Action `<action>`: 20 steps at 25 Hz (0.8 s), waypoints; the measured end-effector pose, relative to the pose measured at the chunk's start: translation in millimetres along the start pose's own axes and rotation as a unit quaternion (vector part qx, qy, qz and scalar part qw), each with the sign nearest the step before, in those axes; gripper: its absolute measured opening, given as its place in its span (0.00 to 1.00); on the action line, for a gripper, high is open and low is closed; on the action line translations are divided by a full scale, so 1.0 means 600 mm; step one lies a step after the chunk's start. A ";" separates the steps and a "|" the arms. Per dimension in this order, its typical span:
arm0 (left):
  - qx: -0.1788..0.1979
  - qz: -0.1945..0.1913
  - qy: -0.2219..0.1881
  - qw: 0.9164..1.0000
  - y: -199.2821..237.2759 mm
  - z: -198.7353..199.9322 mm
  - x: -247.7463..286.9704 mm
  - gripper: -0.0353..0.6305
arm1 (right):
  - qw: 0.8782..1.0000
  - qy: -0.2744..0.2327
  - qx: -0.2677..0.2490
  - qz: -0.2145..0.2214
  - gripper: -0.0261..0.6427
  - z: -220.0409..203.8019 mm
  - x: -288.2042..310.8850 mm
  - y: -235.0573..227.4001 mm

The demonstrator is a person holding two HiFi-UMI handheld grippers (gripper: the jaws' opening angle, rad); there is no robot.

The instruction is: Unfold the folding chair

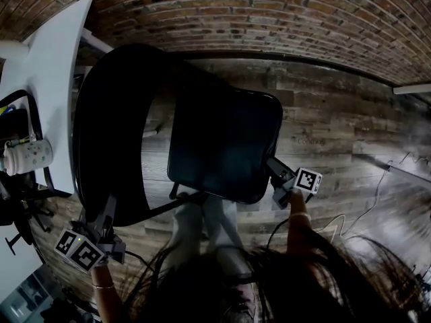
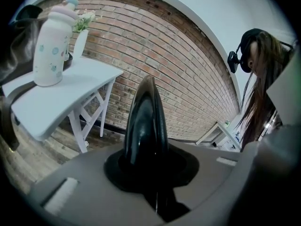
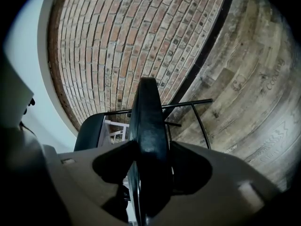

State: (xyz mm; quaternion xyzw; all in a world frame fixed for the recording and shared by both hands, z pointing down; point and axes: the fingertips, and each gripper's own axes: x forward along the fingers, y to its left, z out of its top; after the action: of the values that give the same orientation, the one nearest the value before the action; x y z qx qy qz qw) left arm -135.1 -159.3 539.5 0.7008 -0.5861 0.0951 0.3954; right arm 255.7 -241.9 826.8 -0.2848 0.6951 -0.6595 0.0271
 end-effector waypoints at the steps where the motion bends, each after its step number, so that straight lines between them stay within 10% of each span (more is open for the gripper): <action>1: -0.001 -0.001 0.000 1.000 0.000 0.000 0.001 0.15 | 1.000 -0.001 0.000 0.002 0.38 0.001 0.000 0.000; 20: -0.007 -0.011 0.006 1.000 0.018 -0.015 0.014 0.15 | 1.000 -0.027 0.011 -0.006 0.39 0.004 -0.012 -0.040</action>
State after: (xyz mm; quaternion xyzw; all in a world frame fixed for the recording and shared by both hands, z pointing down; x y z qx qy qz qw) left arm -139.2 -159.2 555.3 0.7037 -0.5769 0.0905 0.4047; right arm 271.3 -240.5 846.3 -0.3068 0.6851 -0.6592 0.0448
